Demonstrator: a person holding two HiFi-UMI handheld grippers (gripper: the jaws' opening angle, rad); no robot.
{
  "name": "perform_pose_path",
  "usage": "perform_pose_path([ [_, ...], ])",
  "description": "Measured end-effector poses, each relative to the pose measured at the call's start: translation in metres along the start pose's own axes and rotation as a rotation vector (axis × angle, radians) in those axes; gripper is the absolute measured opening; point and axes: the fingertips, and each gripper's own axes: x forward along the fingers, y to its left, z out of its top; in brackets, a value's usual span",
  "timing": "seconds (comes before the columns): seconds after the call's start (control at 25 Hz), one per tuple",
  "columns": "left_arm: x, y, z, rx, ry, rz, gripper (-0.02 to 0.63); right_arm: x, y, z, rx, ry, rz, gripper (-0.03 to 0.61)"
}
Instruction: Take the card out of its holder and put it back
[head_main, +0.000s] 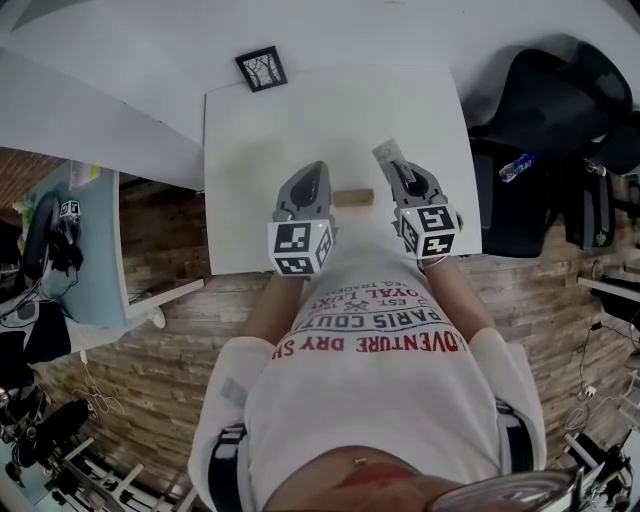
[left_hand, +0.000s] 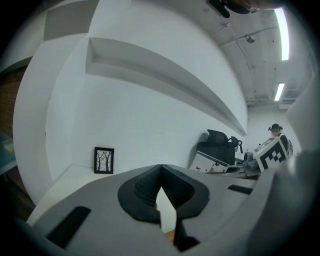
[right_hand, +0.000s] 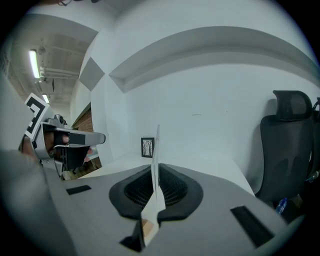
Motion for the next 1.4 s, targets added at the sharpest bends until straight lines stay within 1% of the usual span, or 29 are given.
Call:
perform_pose_path([
  [0.32,0.003,-0.002,-0.007,-0.003,0.028,0.004,0.025,0.000,-0.003,-0.006,0.021,0.015,0.008,0.035],
  [0.4,0.002,-0.003,-0.007,-0.012,0.023,-0.002,0.025,0.001,-0.002,-0.008,0.017,0.019,0.024,0.035],
  [0.48,0.001,-0.004,-0.007,-0.024,0.013,-0.013,0.025,0.002,-0.001,-0.010,0.003,0.035,0.059,0.035],
  [0.6,0.001,-0.003,-0.009,-0.033,0.013,-0.010,0.025,0.009,0.006,-0.012,-0.058,0.072,0.140,0.035],
  [0.72,0.000,0.002,-0.015,-0.041,0.030,0.013,0.025,0.018,0.012,-0.014,-0.110,0.093,0.238,0.035],
  [0.84,-0.002,0.012,-0.022,-0.054,0.050,0.039,0.025,0.027,0.021,-0.017,-0.135,0.116,0.332,0.035],
  [1.0,-0.006,0.022,-0.031,-0.071,0.069,0.072,0.025,0.035,0.030,-0.026,-0.155,0.158,0.422,0.035],
  [1.08,-0.007,0.026,-0.036,-0.071,0.080,0.085,0.025,0.037,0.038,-0.033,-0.182,0.178,0.501,0.035],
  [1.24,-0.009,0.033,-0.048,-0.082,0.114,0.108,0.025,0.040,0.052,-0.045,-0.281,0.223,0.686,0.035],
  [1.4,-0.012,0.039,-0.057,-0.109,0.133,0.130,0.025,0.042,0.060,-0.041,-0.320,0.216,0.802,0.035],
])
